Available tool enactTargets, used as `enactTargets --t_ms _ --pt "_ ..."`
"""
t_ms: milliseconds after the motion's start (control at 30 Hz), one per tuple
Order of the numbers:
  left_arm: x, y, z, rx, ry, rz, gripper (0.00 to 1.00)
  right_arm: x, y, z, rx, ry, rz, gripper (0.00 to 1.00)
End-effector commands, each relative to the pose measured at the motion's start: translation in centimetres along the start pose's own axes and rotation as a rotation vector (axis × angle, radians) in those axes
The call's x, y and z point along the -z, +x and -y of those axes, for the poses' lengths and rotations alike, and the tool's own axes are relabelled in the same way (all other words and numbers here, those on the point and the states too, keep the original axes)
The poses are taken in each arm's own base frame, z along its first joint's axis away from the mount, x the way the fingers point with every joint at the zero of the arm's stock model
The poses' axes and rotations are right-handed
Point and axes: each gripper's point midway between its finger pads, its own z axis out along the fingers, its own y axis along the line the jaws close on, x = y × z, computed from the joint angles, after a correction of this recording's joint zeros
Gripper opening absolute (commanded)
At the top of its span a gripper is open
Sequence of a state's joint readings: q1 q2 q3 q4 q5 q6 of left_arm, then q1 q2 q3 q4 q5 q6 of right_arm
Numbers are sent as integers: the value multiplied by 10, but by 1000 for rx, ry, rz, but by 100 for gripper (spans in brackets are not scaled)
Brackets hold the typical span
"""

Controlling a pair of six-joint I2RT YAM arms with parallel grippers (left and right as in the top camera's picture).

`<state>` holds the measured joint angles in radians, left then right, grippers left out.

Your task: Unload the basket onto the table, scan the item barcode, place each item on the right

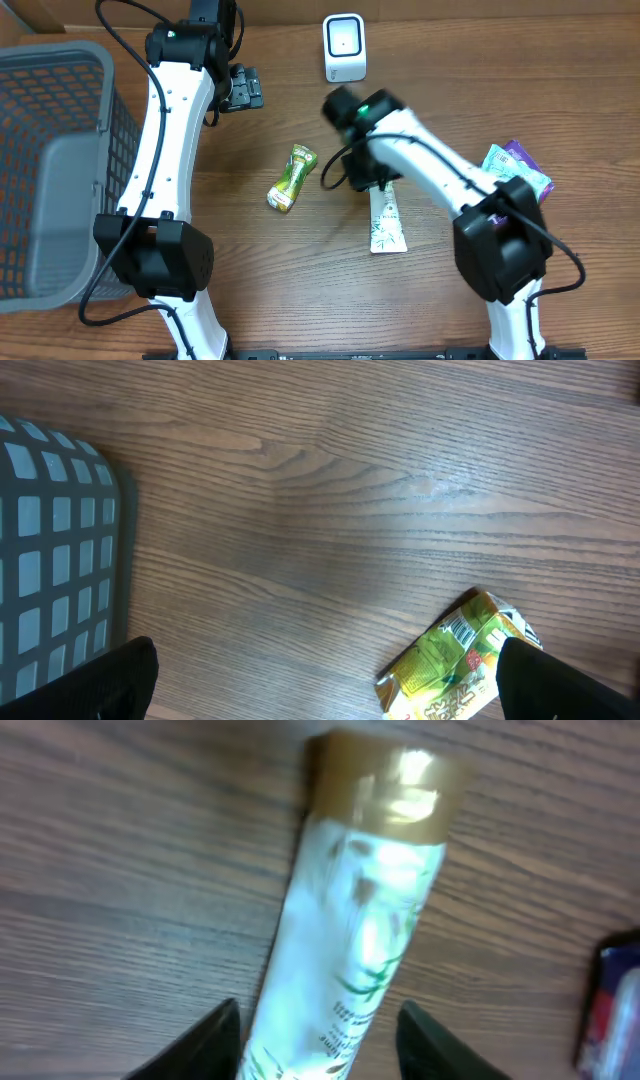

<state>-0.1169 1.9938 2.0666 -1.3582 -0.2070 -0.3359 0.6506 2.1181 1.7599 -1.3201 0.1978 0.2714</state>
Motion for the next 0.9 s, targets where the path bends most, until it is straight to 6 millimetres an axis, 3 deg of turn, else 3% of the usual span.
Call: enactTargets --t_ms 0,100,233,367,600,867 --pt "12 -5 -2 -1 3 37 100 1 9 8 -4 171 44 56" --pt "12 -5 -2 -1 3 37 100 -2 26 5 12 250 27 61" --pt "12 -5 -2 -1 3 37 100 -4 40 -9 69 274 14 76" --pt "12 -5 -2 -1 3 37 100 -8 50 -12 93 333 22 81" --pt "12 -5 -2 -1 3 37 99 -24 68 -19 129 345 -10 83" --pt "12 -5 -2 -1 3 37 100 -35 72 -30 124 297 -36 74"
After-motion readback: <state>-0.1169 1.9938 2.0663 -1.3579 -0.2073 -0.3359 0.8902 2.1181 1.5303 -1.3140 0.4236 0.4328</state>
